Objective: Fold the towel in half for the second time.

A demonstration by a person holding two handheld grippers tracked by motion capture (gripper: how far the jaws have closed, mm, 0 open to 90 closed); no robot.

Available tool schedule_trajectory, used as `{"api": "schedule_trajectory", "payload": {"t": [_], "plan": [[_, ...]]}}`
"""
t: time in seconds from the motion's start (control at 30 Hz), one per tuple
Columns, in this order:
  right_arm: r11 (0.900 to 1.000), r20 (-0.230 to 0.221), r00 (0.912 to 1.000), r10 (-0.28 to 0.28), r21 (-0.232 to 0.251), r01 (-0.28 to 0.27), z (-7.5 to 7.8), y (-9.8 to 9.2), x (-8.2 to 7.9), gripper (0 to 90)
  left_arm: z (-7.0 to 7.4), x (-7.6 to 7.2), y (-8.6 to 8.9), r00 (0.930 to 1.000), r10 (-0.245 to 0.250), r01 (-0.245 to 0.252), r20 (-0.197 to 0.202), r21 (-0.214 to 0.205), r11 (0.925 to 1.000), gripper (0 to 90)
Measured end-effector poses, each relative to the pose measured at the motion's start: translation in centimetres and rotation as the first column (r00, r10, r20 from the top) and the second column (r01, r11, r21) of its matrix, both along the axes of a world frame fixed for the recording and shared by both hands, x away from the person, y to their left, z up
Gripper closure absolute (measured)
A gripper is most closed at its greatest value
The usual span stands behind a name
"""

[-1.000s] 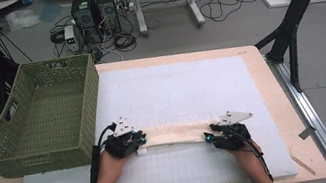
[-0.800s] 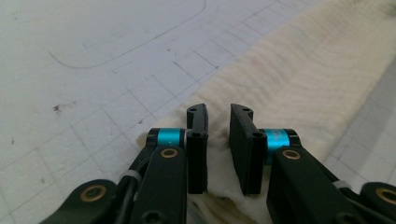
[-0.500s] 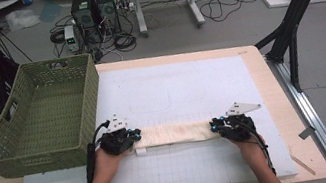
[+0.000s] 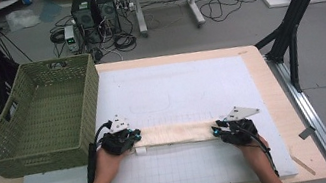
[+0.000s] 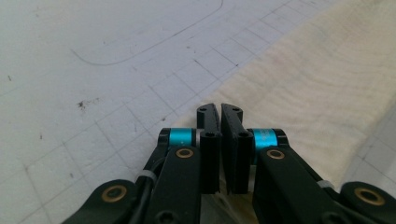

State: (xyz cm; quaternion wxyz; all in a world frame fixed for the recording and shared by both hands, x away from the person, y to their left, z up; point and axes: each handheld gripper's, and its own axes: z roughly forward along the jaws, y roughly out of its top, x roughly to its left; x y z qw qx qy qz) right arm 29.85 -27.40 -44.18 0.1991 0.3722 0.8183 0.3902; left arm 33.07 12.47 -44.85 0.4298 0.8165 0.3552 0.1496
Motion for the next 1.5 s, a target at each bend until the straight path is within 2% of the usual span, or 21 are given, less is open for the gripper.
{"api": "schedule_trajectory", "payload": {"t": [0.07, 0.13, 0.2, 0.3, 0.4, 0.47, 0.5, 0.6, 0.63, 0.67, 0.7, 0.73, 0.8, 0.93, 1.1, 1.27, 1.5], "plan": [[0.9991, 0.022, 0.9997, -0.007, 0.042, 0.006, 0.5, -0.7, -0.3, 64.6, 0.2, -0.1, 0.3, 0.9999, 0.012, -0.012, 0.001, -0.072, 0.9974, 74.3], [0.9982, 0.045, 0.9986, -0.029, 0.054, 0.027, 1.1, -1.6, -0.5, 62.8, 0.8, -0.2, 0.7, 0.9990, 0.010, -0.004, 0.044, -0.133, 0.9910, 70.9], [0.9971, 0.054, 0.9976, -0.044, 0.065, 0.041, 1.3, -2.2, -0.6, 61.1, 1.4, -0.4, 1.0, 0.9962, 0.006, 0.011, 0.087, -0.186, 0.9825, 67.4], [0.9937, 0.068, 0.9949, -0.074, 0.088, 0.068, 1.7, -3.2, -1.0, 53.5, 2.4, -0.7, 1.5, 0.9905, 0.019, 0.016, 0.136, -0.253, 0.9673, 54.8], [0.9918, 0.098, 0.9906, -0.095, 0.095, 0.086, 2.1, -3.7, -1.5, 45.3, 2.9, -0.8, 1.8, 0.9902, 0.020, 0.022, 0.138, -0.293, 0.9558, 50.3], [0.9923, 0.101, 0.9895, -0.104, 0.078, 0.096, 2.1, -3.8, -1.8, 39.1, 3.2, -0.8, 1.9, 0.9907, 0.025, 0.017, 0.134, -0.302, 0.9532, 46.2], [0.9923, 0.100, 0.9893, -0.106, 0.074, 0.099, 2.1, -4.0, -1.9, 35.6, 3.3, -0.9, 2.0, 0.9902, 0.037, 0.008, 0.134, -0.318, 0.9480, 42.7], [0.9867, 0.097, 0.9873, -0.126, 0.115, 0.115, 2.2, -4.7, -2.2, 21.3, 3.7, -1.0, 2.2, 0.9883, 0.069, -0.018, 0.136, -0.350, 0.9366, 28.9], [0.9841, 0.097, 0.9857, -0.138, 0.126, 0.125, 2.3, -4.9, -2.4, 18.0, 3.8, -1.0, 2.2, 0.9870, 0.079, -0.025, 0.140, -0.352, 0.9358, 24.1], [0.9831, 0.107, 0.9840, -0.143, 0.130, 0.129, 2.3, -5.0, -2.5, 16.3, 3.9, -1.1, 2.2, 0.9838, 0.091, -0.033, 0.154, -0.340, 0.9398, 18.3], [0.9825, 0.113, 0.9823, -0.149, 0.129, 0.134, 2.4, -5.2, -2.7, 14.6, 4.0, -1.1, 2.2, 0.9826, 0.091, -0.033, 0.162, -0.329, 0.9439, 16.4], [0.9814, 0.116, 0.9806, -0.158, 0.128, 0.143, 2.5, -5.4, -2.9, 12.3, 4.0, -1.1, 2.3, 0.9811, 0.093, -0.033, 0.170, -0.328, 0.9441, 16.6], [0.9808, 0.133, 0.9764, -0.170, 0.119, 0.155, 2.7, -5.6, -3.1, 11.8, 4.0, -1.0, 2.4, 0.9810, 0.105, -0.044, 0.163, -0.338, 0.9400, 16.6], [0.9763, 0.140, 0.9723, -0.188, 0.136, 0.169, 2.9, -5.9, -3.0, 11.7, 3.9, -0.9, 2.5, 0.9824, 0.097, -0.039, 0.160, -0.330, 0.9431, 16.6], [0.9772, 0.134, 0.9734, -0.186, 0.129, 0.169, 2.7, -5.8, -2.8, 11.7, 3.9, -1.0, 2.7, 0.9840, 0.088, -0.033, 0.155, -0.324, 0.9453, 17.0], [0.9787, 0.142, 0.9734, -0.180, 0.125, 0.163, 2.8, -5.6, -2.6, 11.7, 4.0, -1.0, 3.0, 0.9830, 0.105, -0.049, 0.150, -0.336, 0.9406, 17.3], [0.9789, 0.138, 0.9741, -0.179, 0.124, 0.162, 2.7, -5.6, -2.7, 11.7, 3.9, -0.8, 2.8, 0.9840, 0.100, -0.047, 0.148, -0.329, 0.9434, 17.6]]}}
